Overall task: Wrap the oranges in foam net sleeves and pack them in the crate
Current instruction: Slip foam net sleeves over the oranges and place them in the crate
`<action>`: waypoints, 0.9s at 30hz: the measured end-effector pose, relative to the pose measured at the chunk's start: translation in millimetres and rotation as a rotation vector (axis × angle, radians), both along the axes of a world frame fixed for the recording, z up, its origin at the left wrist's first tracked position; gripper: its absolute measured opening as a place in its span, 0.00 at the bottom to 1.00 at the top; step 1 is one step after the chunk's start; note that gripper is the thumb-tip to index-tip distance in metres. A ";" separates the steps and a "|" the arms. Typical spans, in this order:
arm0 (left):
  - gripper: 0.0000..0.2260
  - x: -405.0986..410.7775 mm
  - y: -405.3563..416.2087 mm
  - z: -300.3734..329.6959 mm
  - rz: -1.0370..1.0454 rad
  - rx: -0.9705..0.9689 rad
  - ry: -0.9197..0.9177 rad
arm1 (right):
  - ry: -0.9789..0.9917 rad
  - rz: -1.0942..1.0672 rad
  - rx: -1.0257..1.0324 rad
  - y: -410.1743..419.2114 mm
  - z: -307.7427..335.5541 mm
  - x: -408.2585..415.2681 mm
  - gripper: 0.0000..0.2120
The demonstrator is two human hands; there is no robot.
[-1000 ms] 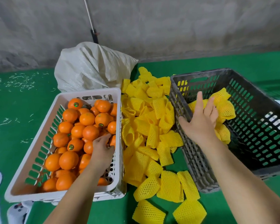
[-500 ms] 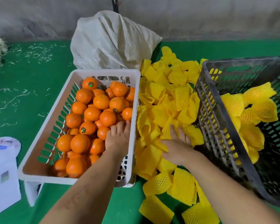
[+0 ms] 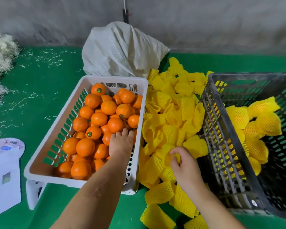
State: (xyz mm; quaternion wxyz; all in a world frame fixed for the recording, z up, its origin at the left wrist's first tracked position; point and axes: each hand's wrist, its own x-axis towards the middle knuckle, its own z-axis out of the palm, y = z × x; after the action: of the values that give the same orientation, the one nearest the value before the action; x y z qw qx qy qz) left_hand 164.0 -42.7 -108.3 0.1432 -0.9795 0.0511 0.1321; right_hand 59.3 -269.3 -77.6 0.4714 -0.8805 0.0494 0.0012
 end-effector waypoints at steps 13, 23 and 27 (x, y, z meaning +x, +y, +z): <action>0.26 0.9 2.3 12.8 -0.080 0.026 -0.058 | 0.026 0.050 0.068 1.8 17.2 -42.7 0.10; 0.25 3.3 6.7 -2.2 -0.046 -0.106 -0.205 | 0.032 -0.054 0.316 10.7 29.6 -30.0 0.12; 0.17 5.9 7.4 -0.8 -0.081 -0.128 -0.265 | 0.038 -0.109 0.400 15.7 34.3 -21.3 0.15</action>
State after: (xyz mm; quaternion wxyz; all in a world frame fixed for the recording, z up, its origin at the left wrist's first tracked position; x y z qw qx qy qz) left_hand 169.9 -35.3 -109.1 0.0911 -0.9926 0.0795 -0.0077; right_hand 37.9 -253.6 -43.2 0.6351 -0.7653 0.1046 0.0022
